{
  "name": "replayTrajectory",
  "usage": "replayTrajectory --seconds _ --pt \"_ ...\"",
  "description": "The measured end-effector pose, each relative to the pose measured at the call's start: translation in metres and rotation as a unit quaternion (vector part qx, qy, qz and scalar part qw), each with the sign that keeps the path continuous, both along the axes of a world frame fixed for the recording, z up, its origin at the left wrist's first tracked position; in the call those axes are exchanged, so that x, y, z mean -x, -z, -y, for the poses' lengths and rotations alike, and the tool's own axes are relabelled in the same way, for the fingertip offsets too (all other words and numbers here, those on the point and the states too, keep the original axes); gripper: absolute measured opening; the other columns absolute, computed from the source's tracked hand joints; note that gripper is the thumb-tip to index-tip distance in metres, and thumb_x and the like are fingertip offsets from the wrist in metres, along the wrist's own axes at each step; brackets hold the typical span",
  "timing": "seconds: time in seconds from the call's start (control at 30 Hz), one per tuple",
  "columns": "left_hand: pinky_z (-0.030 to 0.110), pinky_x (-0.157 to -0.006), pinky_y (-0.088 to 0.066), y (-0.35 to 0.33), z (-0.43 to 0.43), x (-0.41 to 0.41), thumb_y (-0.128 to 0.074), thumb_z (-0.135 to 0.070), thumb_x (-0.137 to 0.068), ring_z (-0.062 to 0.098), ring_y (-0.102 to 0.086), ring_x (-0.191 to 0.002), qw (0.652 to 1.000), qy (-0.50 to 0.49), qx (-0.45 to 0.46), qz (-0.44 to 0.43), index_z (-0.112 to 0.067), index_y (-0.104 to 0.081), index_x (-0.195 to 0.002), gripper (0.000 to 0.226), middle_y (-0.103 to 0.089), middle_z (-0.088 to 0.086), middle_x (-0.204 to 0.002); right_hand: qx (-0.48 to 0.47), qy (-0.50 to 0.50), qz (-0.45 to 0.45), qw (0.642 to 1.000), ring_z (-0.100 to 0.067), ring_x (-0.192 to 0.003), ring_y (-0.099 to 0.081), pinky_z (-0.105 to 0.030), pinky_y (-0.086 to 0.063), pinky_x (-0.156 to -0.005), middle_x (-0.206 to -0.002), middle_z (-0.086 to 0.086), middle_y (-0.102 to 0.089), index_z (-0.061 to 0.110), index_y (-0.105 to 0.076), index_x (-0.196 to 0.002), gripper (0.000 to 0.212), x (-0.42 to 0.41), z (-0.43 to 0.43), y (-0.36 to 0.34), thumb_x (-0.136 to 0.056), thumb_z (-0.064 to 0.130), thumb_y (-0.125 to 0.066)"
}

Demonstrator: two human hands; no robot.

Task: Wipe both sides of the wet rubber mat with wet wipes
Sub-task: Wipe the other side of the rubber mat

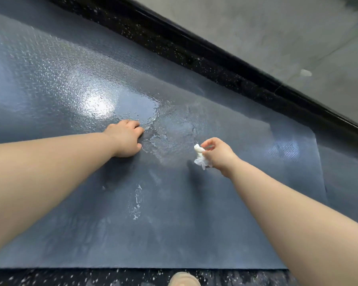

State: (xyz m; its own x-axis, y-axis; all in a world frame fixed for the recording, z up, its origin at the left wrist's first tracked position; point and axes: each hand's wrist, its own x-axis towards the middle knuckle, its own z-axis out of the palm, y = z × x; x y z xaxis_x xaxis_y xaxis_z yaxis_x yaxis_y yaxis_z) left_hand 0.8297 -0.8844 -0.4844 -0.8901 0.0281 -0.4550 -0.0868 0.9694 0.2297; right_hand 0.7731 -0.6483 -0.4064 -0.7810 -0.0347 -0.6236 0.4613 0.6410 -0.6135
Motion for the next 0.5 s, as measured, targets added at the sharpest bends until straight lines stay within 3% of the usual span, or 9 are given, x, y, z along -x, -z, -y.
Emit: replayTrajectory --seconds 0.1,0.17,0.27,0.37,0.43,0.5 --pt "0.041 -0.103 -0.038 -0.022 0.005 0.009 -0.040 -0.041 -0.096 0.026 -0.036 -0.132 0.994 0.064 0.046 0.072 -0.024 -0.037 -0.140 0.047 -0.031 0.000 -0.146 0.010 -0.057 0.019 0.998 -0.011 -0.037 -0.056 -0.016 -0.041 -0.036 -0.068 -0.006 -0.051 0.012 -0.047 -0.080 0.019 0.013 0.016 -0.003 -0.088 0.002 -0.060" --pt "0.038 -0.101 -0.039 -0.034 0.004 0.013 -0.037 -0.039 -0.098 0.028 -0.041 -0.129 0.987 0.093 0.077 0.103 -0.022 -0.038 -0.140 0.046 -0.034 0.004 -0.142 -0.041 -0.143 0.020 0.989 -0.015 -0.048 -0.054 -0.020 -0.043 -0.043 -0.067 -0.006 -0.052 0.013 -0.051 -0.080 0.021 0.022 0.027 -0.005 -0.085 -0.006 -0.059" --pt "0.038 -0.102 -0.039 -0.047 -0.004 0.015 -0.036 -0.038 -0.099 0.029 -0.042 -0.128 0.981 0.098 0.095 0.134 -0.020 -0.035 -0.142 0.047 -0.034 0.007 -0.142 -0.064 -0.208 0.028 0.976 -0.017 -0.059 -0.054 -0.022 -0.042 -0.048 -0.068 -0.002 -0.055 0.019 -0.054 -0.075 0.021 0.036 0.035 -0.007 -0.085 0.001 -0.061" --pt "0.041 -0.103 -0.038 -0.048 -0.014 0.014 -0.038 -0.038 -0.098 0.031 -0.040 -0.130 0.985 0.070 0.088 0.130 -0.020 -0.032 -0.143 0.049 -0.033 0.007 -0.143 -0.008 -0.157 0.028 0.987 -0.015 -0.061 -0.053 -0.019 -0.043 -0.047 -0.080 -0.004 -0.058 0.017 -0.058 -0.079 0.015 0.050 0.023 0.005 -0.088 0.006 -0.060" --pt "0.041 -0.103 -0.038 -0.042 -0.022 0.009 -0.040 -0.038 -0.097 0.031 -0.038 -0.130 0.989 0.033 0.070 0.130 -0.020 -0.033 -0.142 0.049 -0.033 0.008 -0.143 0.032 -0.084 0.000 0.996 -0.012 -0.063 -0.055 -0.017 -0.044 -0.048 -0.090 -0.005 -0.060 0.013 -0.062 -0.093 0.006 0.053 0.009 0.022 -0.089 0.010 -0.060" --pt "0.043 -0.103 -0.038 -0.033 -0.032 0.002 -0.042 -0.039 -0.096 0.030 -0.035 -0.130 0.991 -0.012 0.056 0.120 -0.020 -0.035 -0.141 0.049 -0.031 0.007 -0.142 0.083 -0.001 -0.014 0.996 -0.005 -0.053 -0.059 -0.011 -0.043 -0.043 -0.087 -0.004 -0.060 0.006 -0.060 -0.106 0.017 0.049 -0.002 0.044 -0.090 0.005 -0.057"
